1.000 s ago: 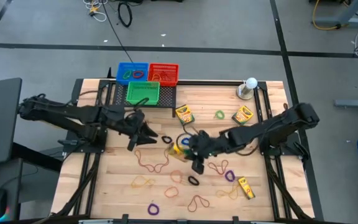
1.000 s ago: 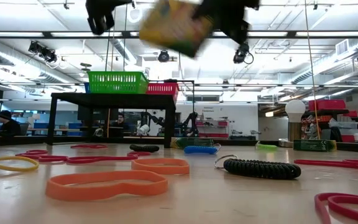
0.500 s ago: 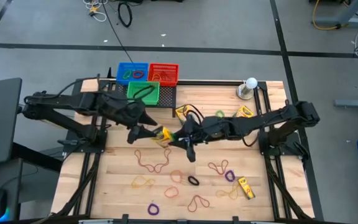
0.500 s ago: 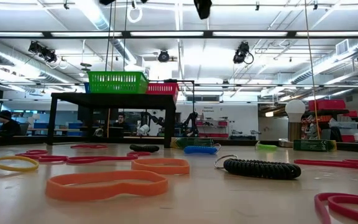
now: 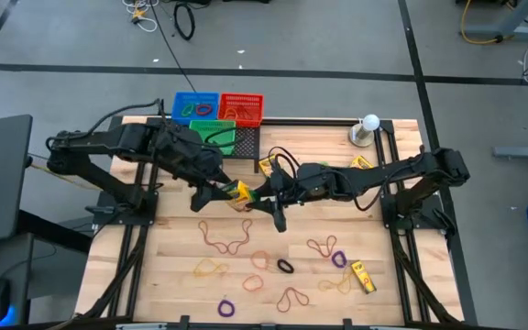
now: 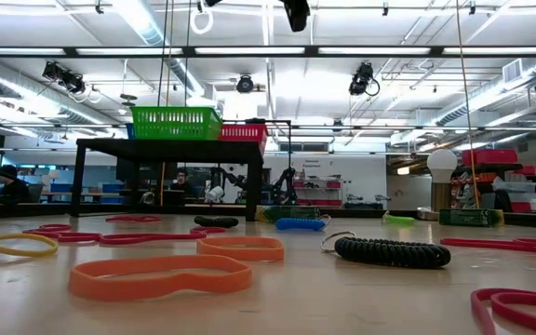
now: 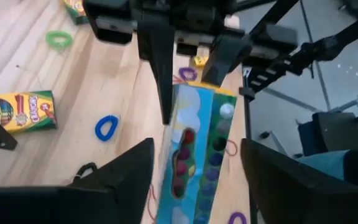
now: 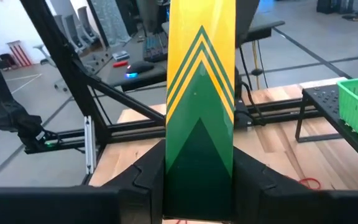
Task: Pick & Place Office Desk Supplies
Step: Put the crayon box into the bin
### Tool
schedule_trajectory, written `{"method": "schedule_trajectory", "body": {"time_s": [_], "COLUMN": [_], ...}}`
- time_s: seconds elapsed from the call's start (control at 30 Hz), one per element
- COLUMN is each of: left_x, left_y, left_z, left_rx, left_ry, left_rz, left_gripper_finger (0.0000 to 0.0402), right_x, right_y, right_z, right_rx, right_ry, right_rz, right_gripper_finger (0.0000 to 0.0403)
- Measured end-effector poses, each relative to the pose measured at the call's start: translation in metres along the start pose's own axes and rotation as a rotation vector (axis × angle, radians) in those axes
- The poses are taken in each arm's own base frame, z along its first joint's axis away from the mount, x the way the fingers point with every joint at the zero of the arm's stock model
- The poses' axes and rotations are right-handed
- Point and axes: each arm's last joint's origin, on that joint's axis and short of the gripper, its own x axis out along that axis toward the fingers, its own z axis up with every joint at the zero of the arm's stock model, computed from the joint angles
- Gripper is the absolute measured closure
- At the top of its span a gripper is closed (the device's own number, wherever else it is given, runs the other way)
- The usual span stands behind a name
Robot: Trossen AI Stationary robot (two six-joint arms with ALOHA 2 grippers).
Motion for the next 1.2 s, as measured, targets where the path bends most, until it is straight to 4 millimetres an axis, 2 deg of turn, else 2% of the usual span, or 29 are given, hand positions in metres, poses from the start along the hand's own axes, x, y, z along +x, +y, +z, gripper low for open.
{"method": "schedule_trajectory", "body": {"time_s": [0.2, 0.5, 0.77, 0.9, 1.0, 1.2], "left_x": [0.002, 0.005, 0.005, 0.005, -0.003, -0.044], "left_y": [0.000, -0.001, 0.001, 0.001, 0.000, 0.004], "left_z": [0.000, 0.000, 0.000, 0.000, 0.002, 0.010], "left_rx": [-0.008, 0.004, -0.006, -0.019, -0.033, -0.110], "left_ry": [0.009, 0.025, 0.027, 0.027, 0.022, -0.026], "left_rz": [0.005, -0.019, -0.022, -0.019, -0.014, 0.073], "left_gripper_finger": [0.0209, 0.0210, 0.0287, 0.0297, 0.0297, 0.0297], "right_x": [0.000, 0.000, 0.000, 0.000, -0.002, -0.011], "right_y": [-0.002, -0.009, -0.009, -0.009, -0.009, -0.011], "right_z": [0.004, 0.007, 0.007, 0.008, 0.009, 0.006], "right_rx": [-0.005, 0.014, 0.019, 0.018, 0.023, 0.069], "right_ry": [-0.029, -0.041, -0.045, -0.059, -0.058, 0.033], "right_rz": [0.015, 0.062, 0.055, 0.018, -0.007, -0.068], "right_gripper_finger": [0.0277, 0.0277, 0.0265, 0.0245, 0.0227, 0.0185]}}
